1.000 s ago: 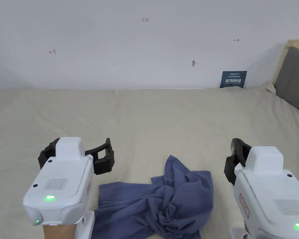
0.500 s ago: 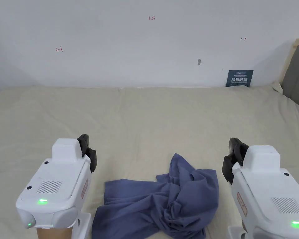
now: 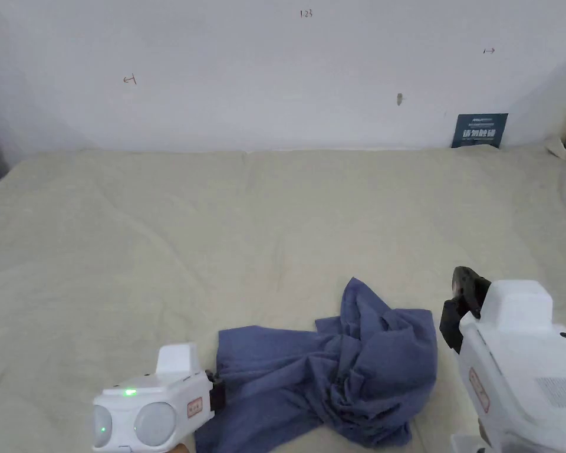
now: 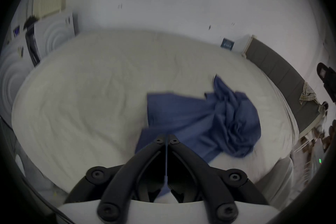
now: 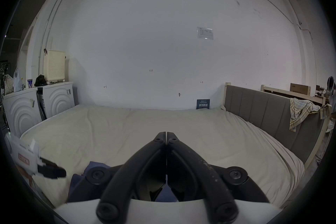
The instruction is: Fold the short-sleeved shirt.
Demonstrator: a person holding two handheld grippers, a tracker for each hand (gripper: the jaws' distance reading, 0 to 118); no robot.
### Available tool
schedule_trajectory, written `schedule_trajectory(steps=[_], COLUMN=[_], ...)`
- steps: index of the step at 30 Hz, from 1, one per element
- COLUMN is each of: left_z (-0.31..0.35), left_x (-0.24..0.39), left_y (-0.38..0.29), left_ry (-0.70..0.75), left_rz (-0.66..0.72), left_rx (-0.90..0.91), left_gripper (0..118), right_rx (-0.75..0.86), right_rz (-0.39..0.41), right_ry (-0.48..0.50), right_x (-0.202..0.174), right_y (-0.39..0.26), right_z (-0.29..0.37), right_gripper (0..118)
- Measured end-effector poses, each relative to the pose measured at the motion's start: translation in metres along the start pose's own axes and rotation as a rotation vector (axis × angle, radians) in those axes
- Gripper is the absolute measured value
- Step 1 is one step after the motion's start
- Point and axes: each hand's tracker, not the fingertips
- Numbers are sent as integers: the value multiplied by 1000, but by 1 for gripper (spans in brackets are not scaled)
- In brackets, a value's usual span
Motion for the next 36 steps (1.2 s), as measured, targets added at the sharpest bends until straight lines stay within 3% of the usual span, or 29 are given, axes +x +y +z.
schedule_trajectory(steps=[2, 3, 5, 6, 7, 11, 15, 18, 19, 20, 21, 23, 26, 28, 29, 30, 32, 33, 35, 36], left_z=[-4, -7, -10, -12, -13, -29, -50, -56, -54, -52, -51, -50, -40, -27, -20, -14, -4, 0, 4, 4], left_x=[-3, -4, -4, -3, -2, 3, 7, 16, 19, 22, 22, 19, 10, 10, 11, 11, 10, 10, 9, 8], left_y=[-13, -18, -29, -32, -35, -45, -58, -68, -67, -67, -68, -65, -58, -51, -47, -42, -32, -27, -19, -15], left_ry=[14, 12, 25, 48, 70, 120, 151, 200, 213, 222, 222, 186, 81, 73, 56, 39, 4, -3, -24, -26], left_rz=[37, 41, 54, 59, 62, 47, 57, 8, 9, 11, 7, 15, 141, 131, 110, 93, 80, 91, 97, 97], left_rx=[-21, -40, -66, -79, -76, -155, -205, -185, -189, -175, -160, -142, -122, -68, -37, -12, 32, 39, 57, 63], left_gripper=[27, 59, 98, 111, 112, 109, 67, 64, 55, 37, 5, 3, 3, 3, 3, 3, 3, 3, 3, 3], right_rx=[-9, -16, -25, -31, -36, -53, -63, -73, -77, -81, -84, -96, -153, -225, -270, -301, -380, -408, -458, -499], right_rz=[2, 3, 2, 2, 3, -5, -7, -13, -14, -17, -19, -18, -33, -53, -59, -62, -51, -57, -42, -38], right_ry=[5, 7, 13, 15, 17, 27, 29, 24, 21, 18, 13, 7, -10, -16, -15, -2, 4, 2, 6, 11], right_x=[-1, -2, -3, -3, -4, -4, -1, 4, 6, 8, 11, 15, 24, 31, 35, 39, 46, 49, 52, 54], right_y=[-4, -5, -9, -10, -11, -17, -21, -24, -25, -26, -28, -31, -35, -39, -41, -43, -49, -54, -63, -68], right_z=[-2, -3, -4, -5, -6, -8, -9, -11, -12, -12, -13, -17, -30, -46, -58, -71, -102, -118, -149, -166], right_gripper=[2, 2, 2, 2, 2, 2, 2, 2, 2, 2, 2, 2, 4, 5, 13, 29, 69, 94, 116, 118])
